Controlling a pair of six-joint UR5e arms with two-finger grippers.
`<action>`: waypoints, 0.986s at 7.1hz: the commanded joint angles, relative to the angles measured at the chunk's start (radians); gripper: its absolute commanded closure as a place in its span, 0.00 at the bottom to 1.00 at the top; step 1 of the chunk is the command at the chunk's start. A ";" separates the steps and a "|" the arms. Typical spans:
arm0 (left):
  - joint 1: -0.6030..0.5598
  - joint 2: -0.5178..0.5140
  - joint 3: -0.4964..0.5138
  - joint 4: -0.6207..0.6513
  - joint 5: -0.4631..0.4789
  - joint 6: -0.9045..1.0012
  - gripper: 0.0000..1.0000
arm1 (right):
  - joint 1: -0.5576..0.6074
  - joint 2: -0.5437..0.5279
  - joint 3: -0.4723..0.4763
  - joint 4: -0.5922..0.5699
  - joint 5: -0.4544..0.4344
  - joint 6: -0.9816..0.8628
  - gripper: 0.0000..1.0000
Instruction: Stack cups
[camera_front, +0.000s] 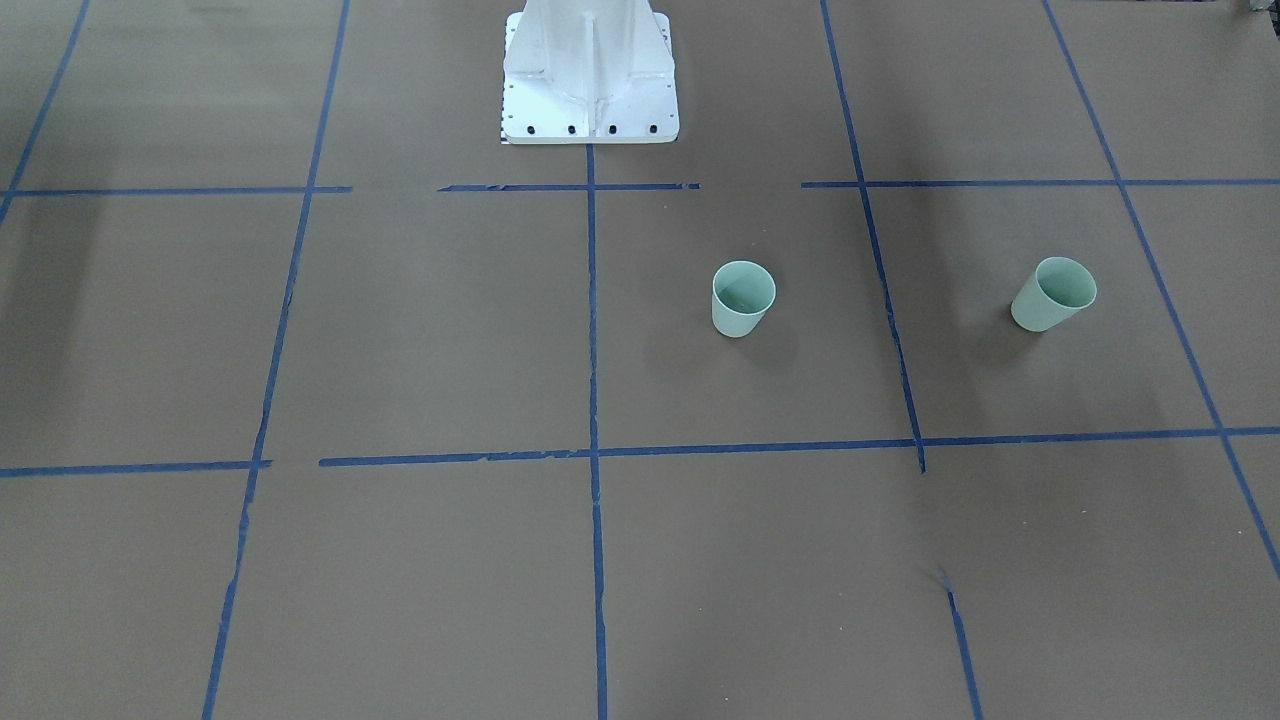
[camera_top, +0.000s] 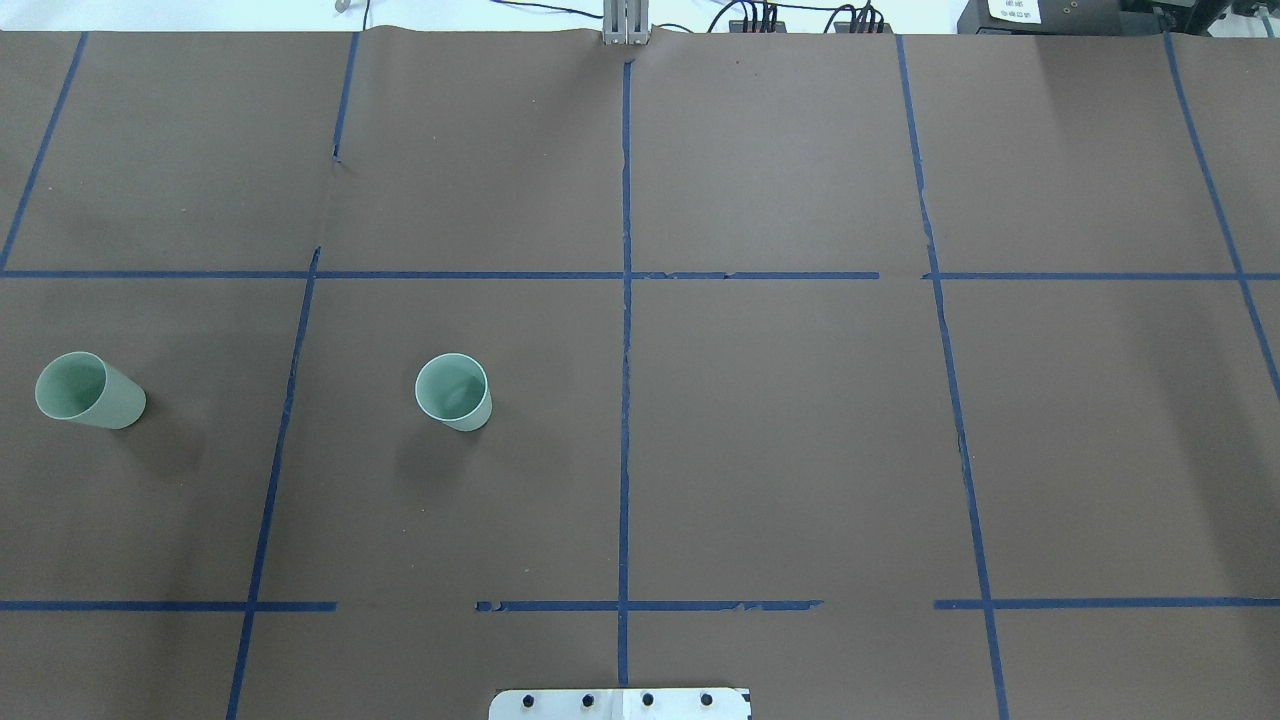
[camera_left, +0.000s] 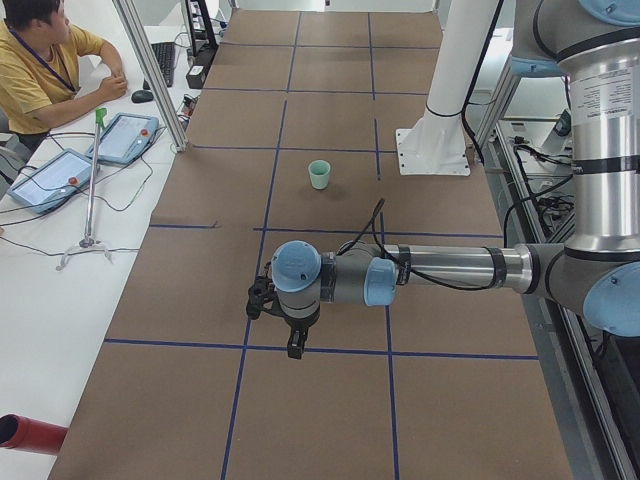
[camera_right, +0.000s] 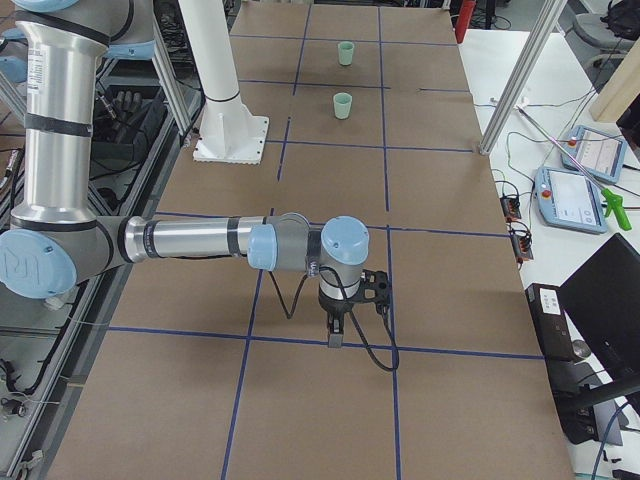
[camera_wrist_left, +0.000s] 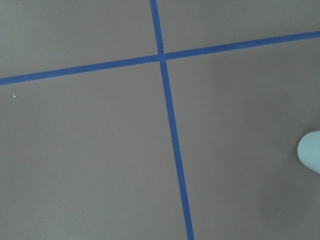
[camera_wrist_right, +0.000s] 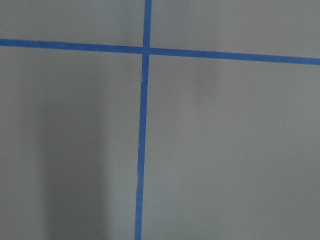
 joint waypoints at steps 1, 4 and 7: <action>-0.001 -0.011 0.008 0.000 0.000 -0.002 0.00 | -0.001 0.000 0.000 0.000 0.000 0.000 0.00; -0.001 -0.048 0.013 -0.023 -0.003 -0.005 0.00 | -0.001 0.000 0.000 0.000 0.000 0.000 0.00; 0.087 -0.071 -0.001 -0.191 0.008 -0.387 0.00 | -0.001 0.000 0.000 0.000 0.000 0.000 0.00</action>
